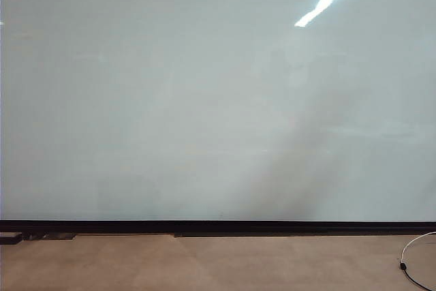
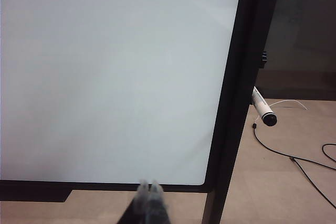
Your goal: Pick up the pen on the shelf to the right of the whiteboard and draw a straight line.
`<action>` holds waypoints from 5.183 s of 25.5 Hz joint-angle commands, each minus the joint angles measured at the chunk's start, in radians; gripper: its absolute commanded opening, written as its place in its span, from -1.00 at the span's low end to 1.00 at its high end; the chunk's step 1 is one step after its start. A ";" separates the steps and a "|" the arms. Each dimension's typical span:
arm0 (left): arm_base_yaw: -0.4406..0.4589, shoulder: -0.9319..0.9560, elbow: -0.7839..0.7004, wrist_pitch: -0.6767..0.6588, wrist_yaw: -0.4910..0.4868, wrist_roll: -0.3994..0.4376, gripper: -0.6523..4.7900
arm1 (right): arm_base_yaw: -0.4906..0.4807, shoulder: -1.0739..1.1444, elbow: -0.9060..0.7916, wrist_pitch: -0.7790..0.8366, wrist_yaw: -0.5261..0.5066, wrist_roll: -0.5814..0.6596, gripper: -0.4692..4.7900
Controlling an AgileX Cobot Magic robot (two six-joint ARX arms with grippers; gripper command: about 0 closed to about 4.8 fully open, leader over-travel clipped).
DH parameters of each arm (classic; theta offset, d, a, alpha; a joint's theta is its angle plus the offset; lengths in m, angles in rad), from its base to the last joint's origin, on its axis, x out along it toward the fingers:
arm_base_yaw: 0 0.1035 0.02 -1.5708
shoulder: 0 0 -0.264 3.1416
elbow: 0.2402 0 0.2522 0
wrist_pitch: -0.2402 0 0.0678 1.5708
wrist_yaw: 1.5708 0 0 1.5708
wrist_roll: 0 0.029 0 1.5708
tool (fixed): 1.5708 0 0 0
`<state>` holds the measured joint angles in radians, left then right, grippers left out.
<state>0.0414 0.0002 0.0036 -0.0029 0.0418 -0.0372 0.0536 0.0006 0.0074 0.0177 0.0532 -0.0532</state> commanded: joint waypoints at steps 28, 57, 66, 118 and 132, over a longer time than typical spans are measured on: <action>0.000 0.000 0.003 0.011 0.003 0.003 -0.78 | -0.061 0.090 0.242 0.129 0.074 -0.094 -0.75; -0.002 0.000 0.004 -0.027 0.007 -0.005 -0.78 | -0.679 1.218 0.333 1.007 -0.720 0.227 0.46; -0.001 0.000 0.004 -0.027 0.154 -0.031 -0.78 | -0.577 1.578 0.333 1.304 -0.611 0.111 0.72; 0.000 0.000 0.004 -0.063 0.225 0.057 -0.78 | -0.591 1.975 0.619 1.396 -0.756 0.053 0.65; 0.000 0.000 0.004 -0.080 0.225 0.068 -0.78 | -0.581 2.004 0.632 1.397 -0.763 0.052 0.52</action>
<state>0.0414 0.0002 0.0036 -0.0875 0.2615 0.0265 -0.5301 2.0071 0.6388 1.3979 -0.7040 -0.0013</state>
